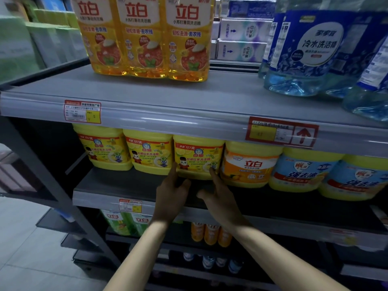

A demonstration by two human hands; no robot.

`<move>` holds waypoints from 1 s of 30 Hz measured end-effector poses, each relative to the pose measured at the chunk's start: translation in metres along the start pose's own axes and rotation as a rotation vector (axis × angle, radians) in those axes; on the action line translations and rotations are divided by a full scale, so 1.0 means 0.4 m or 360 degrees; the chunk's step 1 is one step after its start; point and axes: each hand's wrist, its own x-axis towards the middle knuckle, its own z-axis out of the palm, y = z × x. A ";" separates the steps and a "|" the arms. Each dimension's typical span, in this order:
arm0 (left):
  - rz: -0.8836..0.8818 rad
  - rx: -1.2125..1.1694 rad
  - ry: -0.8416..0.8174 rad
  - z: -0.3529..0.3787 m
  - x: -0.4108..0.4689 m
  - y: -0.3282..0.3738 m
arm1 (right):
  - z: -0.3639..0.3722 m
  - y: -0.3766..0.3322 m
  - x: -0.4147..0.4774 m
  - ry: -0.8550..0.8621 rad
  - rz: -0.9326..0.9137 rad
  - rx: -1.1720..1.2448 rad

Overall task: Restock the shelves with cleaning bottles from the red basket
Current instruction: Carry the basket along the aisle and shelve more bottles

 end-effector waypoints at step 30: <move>-0.0178 -0.0272 0.0332 -0.028 0.045 -0.040 | 0.004 -0.011 0.064 0.0070 -0.0095 -0.0229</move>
